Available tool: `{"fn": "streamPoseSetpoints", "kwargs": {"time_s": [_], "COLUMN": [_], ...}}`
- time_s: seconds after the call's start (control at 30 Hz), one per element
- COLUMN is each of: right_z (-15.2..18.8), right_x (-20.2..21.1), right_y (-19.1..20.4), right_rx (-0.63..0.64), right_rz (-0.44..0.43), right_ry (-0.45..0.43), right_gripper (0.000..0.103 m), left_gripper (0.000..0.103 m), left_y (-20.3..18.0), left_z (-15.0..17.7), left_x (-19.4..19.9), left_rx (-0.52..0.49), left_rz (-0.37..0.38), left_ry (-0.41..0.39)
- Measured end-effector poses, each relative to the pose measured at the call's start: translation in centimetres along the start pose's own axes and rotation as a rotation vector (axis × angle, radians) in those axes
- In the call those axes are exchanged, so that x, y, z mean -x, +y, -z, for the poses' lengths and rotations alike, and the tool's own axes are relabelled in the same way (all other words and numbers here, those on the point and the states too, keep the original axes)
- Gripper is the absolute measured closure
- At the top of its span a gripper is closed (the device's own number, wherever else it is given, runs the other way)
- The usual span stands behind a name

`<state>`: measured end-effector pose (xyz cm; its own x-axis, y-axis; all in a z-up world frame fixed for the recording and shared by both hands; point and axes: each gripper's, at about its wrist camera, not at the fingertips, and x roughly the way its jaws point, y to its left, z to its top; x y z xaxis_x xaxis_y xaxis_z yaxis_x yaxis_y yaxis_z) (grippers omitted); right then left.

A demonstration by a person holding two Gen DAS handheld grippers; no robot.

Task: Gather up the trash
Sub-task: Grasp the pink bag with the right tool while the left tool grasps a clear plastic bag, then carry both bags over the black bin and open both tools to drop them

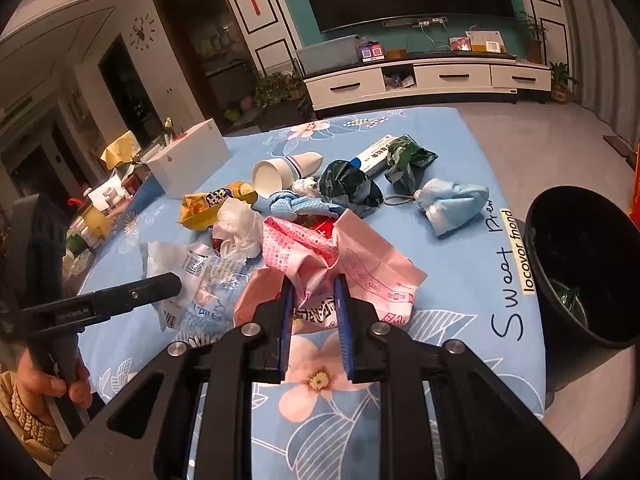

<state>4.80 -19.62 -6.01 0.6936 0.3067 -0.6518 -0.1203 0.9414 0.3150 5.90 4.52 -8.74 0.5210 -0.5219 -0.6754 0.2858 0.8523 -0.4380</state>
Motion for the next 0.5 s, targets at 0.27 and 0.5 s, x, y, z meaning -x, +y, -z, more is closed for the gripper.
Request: {"fn": "streamPoseSetpoints", "kwargs": {"time_s": [0.27,0.5], "right_z": [-0.4,-1.0], "right_x": [2.4,6.4], "right_y": [-1.6,-5.5], "right_rx": [-0.044,-0.112], "right_rz": [0.017,0.081], "right_ry": [-0.069,-0.174], "right_gripper": [0.082,0.082], "left_gripper": [0.077,0.077], "left_y": [-3.4,-8.5], "left_z": [-1.0,-3.2], "left_x": [0.7,0.9], "left_rx": [-0.055,-0.143], "left_rz": [0.056,0.149], "left_ry": [-0.030,-0.072]}}
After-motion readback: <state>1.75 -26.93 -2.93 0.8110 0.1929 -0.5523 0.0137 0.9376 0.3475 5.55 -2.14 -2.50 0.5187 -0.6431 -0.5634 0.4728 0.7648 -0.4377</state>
